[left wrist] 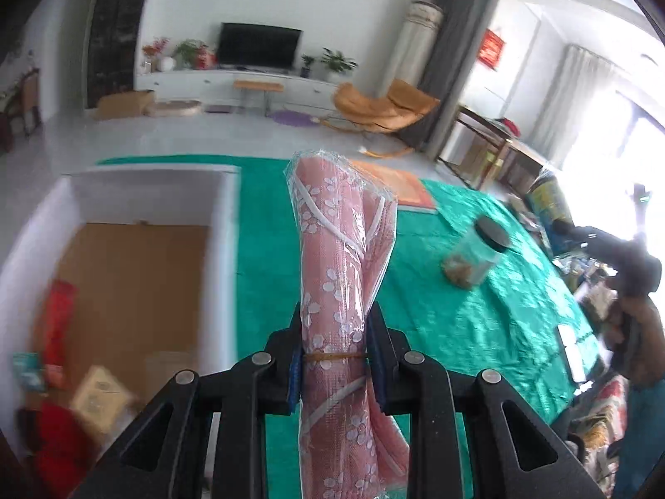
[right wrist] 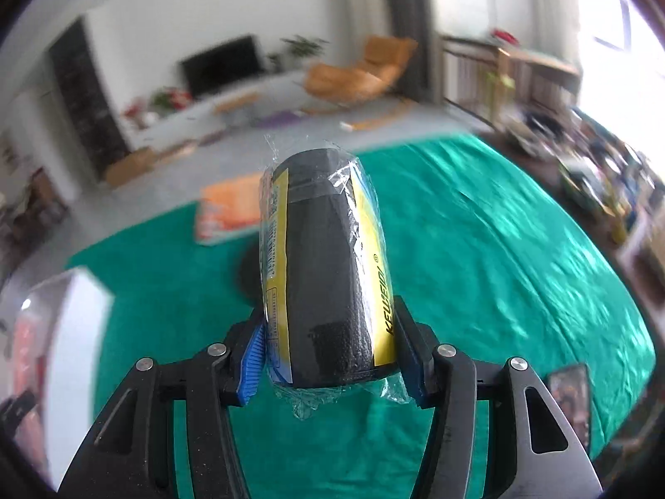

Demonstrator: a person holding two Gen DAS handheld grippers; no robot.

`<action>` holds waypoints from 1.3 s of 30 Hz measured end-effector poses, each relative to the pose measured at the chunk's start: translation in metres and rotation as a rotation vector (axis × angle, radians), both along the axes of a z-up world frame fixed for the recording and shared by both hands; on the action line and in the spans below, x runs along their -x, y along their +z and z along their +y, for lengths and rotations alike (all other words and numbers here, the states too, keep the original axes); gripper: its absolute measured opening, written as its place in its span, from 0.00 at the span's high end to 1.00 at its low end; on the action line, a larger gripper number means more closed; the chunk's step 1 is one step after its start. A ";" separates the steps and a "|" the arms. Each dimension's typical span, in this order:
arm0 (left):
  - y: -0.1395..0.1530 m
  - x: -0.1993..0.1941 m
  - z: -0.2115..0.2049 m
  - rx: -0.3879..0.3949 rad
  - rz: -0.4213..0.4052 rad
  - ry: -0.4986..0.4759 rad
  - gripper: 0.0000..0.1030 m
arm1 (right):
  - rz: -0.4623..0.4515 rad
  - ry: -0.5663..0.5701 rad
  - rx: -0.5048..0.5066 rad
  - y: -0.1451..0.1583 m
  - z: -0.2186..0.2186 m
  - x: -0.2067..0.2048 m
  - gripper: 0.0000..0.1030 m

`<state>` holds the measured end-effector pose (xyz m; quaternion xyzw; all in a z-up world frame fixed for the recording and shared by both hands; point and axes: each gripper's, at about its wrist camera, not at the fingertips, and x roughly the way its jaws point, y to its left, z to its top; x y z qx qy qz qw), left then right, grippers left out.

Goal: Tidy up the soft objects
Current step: 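Carry pink packet and roll into white bin and open both tools, then withdraw both open tools from the bin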

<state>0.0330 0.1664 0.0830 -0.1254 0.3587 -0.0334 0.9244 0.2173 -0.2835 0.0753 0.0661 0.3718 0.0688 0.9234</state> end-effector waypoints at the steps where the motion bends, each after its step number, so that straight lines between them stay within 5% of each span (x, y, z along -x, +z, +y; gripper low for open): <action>1: 0.002 0.007 0.014 -0.015 0.004 0.031 0.75 | -0.020 0.064 -0.019 0.014 0.026 0.009 0.45; 6: -0.006 0.058 0.101 -0.092 0.068 0.228 0.75 | -0.001 0.430 -0.204 0.041 0.168 0.054 0.45; 11: -0.030 0.095 0.141 -0.163 0.153 0.365 0.68 | 0.128 0.695 -0.302 0.019 0.299 0.091 0.42; 12: -0.035 0.098 0.145 -0.167 0.169 0.386 0.58 | 0.167 0.737 -0.316 0.010 0.320 0.095 0.39; 14: -0.039 0.104 0.149 -0.157 0.158 0.432 0.22 | 0.245 0.807 -0.331 -0.010 0.351 0.100 0.35; 15: -0.038 0.109 0.151 -0.161 0.138 0.458 0.03 | 0.261 0.818 -0.339 -0.015 0.358 0.100 0.35; 16: -0.036 0.114 0.150 -0.176 0.105 0.488 0.00 | 0.265 0.821 -0.343 -0.018 0.364 0.103 0.35; 23: -0.020 0.114 0.122 -0.264 0.052 0.513 0.00 | 0.165 0.754 -0.246 -0.003 0.345 0.103 0.31; 29: -0.004 0.119 0.104 -0.241 0.051 0.540 0.00 | 0.146 0.739 -0.083 0.007 0.351 0.128 0.31; 34: -0.003 0.119 0.087 -0.365 0.111 0.556 0.00 | 0.149 0.766 0.050 0.005 0.367 0.145 0.31; 39: -0.008 0.121 0.085 -0.354 0.163 0.547 0.00 | 0.122 0.778 0.148 0.000 0.375 0.162 0.31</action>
